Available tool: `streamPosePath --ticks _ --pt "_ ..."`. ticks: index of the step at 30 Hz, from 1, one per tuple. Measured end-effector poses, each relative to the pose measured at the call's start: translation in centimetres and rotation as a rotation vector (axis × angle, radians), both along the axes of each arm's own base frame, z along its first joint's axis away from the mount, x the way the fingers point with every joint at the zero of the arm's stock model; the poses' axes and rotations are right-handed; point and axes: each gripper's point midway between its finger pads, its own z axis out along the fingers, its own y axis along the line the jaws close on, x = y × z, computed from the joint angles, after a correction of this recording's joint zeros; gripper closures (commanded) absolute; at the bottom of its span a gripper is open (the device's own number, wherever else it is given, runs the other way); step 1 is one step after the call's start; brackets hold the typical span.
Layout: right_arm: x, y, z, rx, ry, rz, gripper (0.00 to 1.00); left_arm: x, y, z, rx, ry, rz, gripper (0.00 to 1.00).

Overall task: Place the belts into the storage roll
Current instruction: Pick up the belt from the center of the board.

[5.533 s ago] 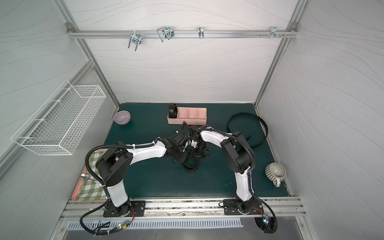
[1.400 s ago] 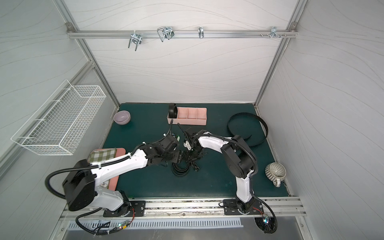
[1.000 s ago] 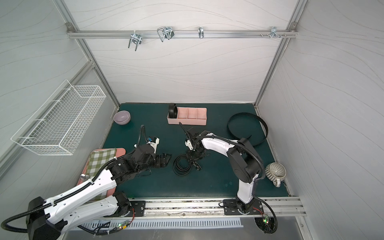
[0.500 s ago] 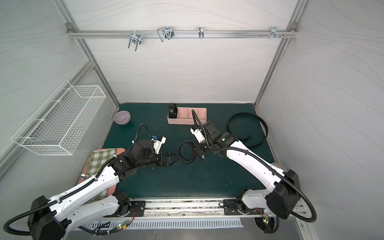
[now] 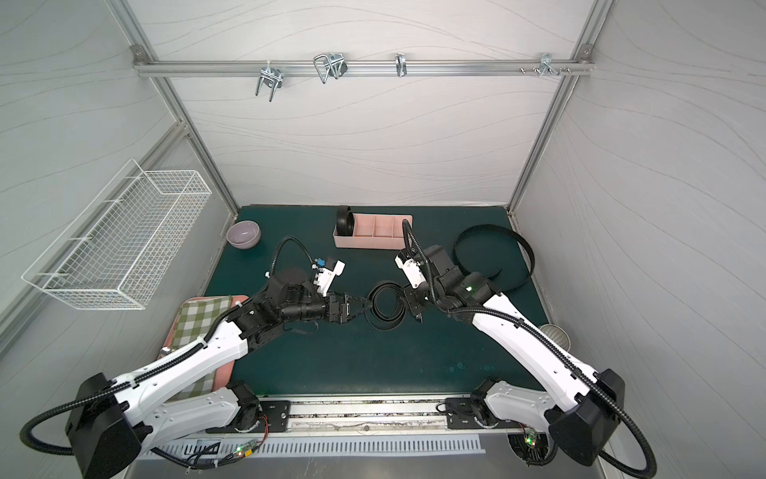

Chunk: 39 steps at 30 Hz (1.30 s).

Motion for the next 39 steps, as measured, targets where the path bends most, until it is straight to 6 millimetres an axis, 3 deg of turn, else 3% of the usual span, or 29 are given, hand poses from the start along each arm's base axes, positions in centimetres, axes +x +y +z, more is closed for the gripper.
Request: streamPosePath --ticks 8,14,21,32,39 --pt "-0.5 -0.2 0.5 0.018 0.004 0.005 0.92 0.4 -2.7 1.6 0.009 -0.045 -0.07 0.17" --pt "-0.5 -0.4 0.4 0.037 0.026 -0.004 0.92 -0.3 -4.2 1.4 0.051 -0.066 -0.135 0.33" --pt "-0.5 -0.8 0.2 0.06 0.051 -0.017 0.92 -0.8 -4.0 0.3 0.101 -0.054 -0.163 0.39" --pt "-0.6 -1.2 -0.4 0.076 0.078 -0.036 0.92 -0.7 -4.4 -0.4 0.125 -0.045 -0.184 0.69" --pt "-0.5 -1.0 -0.9 0.104 0.084 -0.042 0.92 -0.5 -4.3 -0.4 0.159 -0.027 -0.18 0.75"
